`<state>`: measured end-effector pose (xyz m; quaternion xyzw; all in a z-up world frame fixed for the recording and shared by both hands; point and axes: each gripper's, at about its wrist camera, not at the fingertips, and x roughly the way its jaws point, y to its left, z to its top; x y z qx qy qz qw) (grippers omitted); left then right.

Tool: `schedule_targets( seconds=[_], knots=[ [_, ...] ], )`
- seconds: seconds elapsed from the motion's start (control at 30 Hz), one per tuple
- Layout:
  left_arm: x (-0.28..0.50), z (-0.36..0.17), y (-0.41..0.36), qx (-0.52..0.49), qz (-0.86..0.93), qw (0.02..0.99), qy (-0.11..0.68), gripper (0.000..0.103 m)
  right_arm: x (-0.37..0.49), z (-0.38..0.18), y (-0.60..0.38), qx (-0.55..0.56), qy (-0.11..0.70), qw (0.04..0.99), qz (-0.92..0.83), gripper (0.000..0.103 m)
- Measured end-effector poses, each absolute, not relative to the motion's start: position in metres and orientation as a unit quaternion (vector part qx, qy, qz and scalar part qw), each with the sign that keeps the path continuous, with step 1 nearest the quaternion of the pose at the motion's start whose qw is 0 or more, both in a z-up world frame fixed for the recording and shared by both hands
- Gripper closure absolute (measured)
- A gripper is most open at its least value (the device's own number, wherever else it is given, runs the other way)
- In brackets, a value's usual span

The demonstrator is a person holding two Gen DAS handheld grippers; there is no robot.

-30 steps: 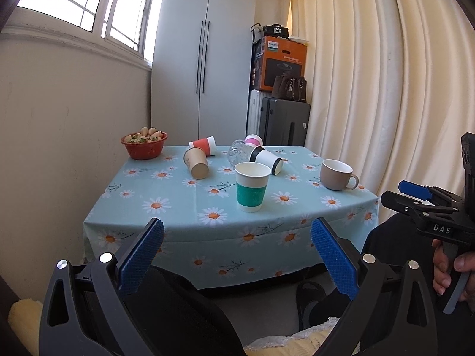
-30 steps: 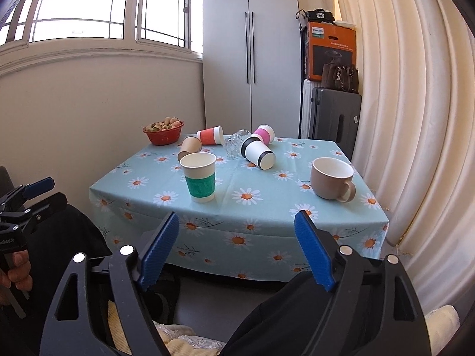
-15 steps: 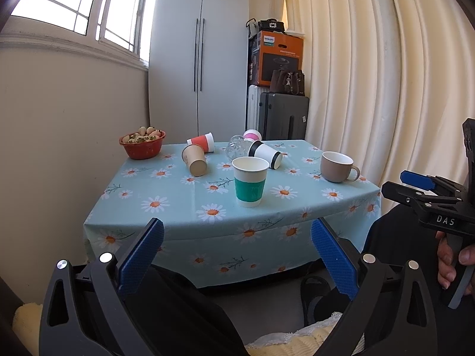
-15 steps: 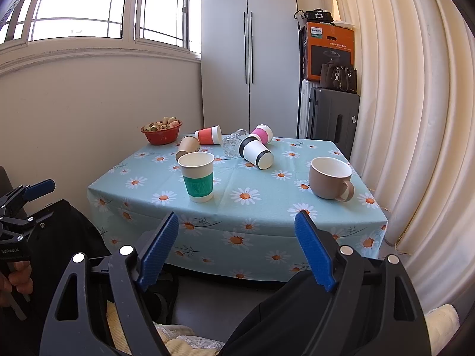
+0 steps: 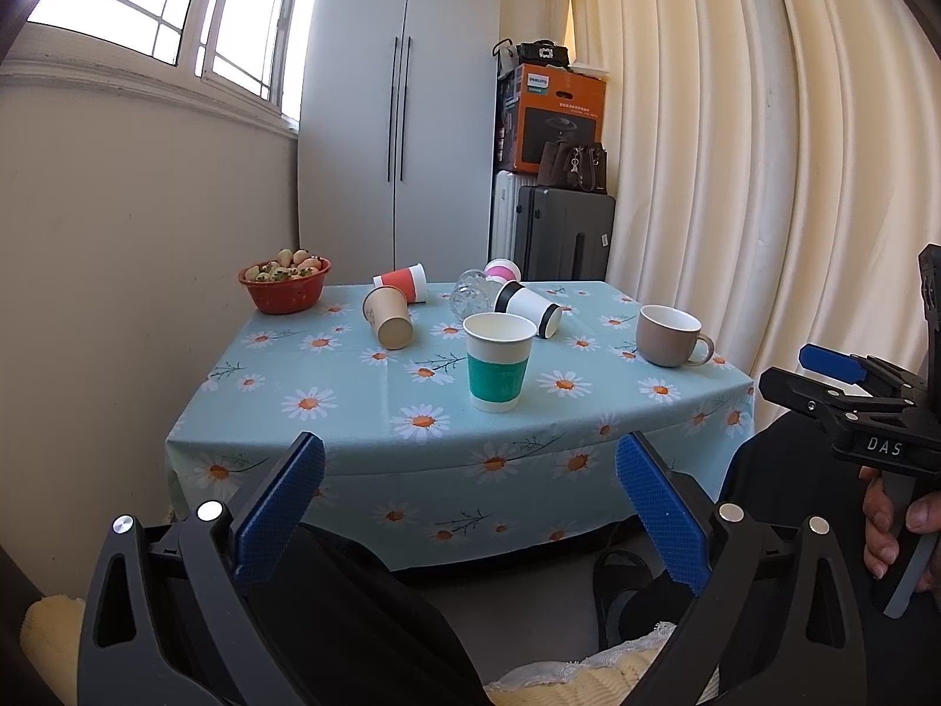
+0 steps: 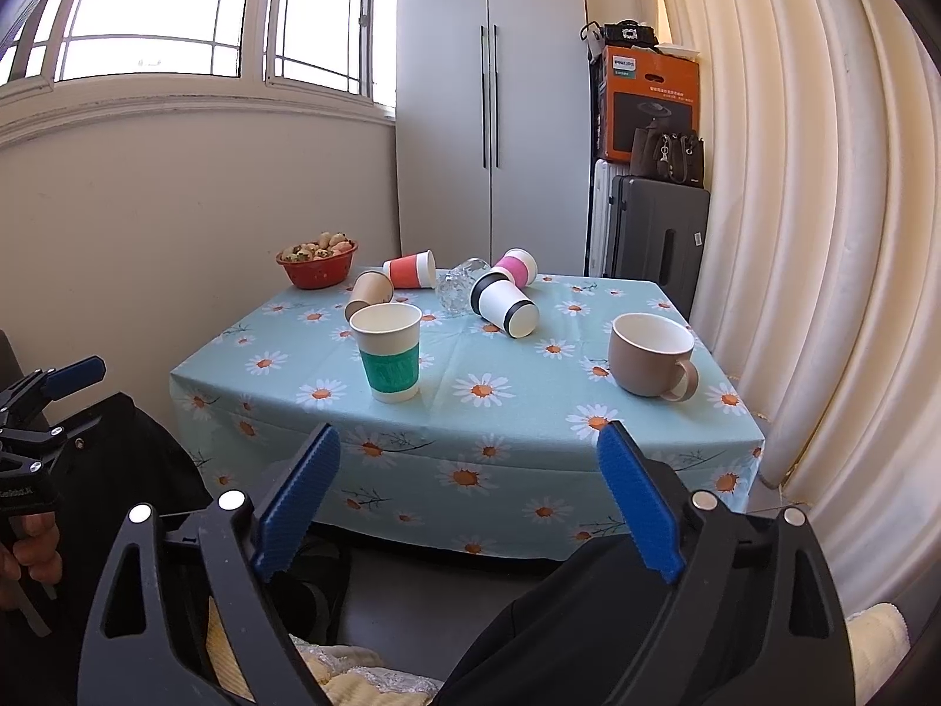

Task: Flip cup upright

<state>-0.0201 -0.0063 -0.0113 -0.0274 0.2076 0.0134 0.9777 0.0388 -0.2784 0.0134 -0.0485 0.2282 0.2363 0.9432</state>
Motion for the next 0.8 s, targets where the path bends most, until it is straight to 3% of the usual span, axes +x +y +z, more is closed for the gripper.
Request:
schedule_targets(
  seconds=[0.13, 0.8],
  knots=[
    [-0.0199, -0.0111, -0.0064, -0.027, 0.013, 0.978, 0.207, 0.006, 0.0398, 0.0129, -0.2802, -0.043, 0.229, 0.943, 0.236, 0.005],
    [-0.0184, -0.0103, -0.0048, -0.032, 0.014, 0.978, 0.206, 0.006, 0.0439, 0.0105, -0.2813, -0.029, 0.242, 0.942, 0.232, 0.005]
  ],
)
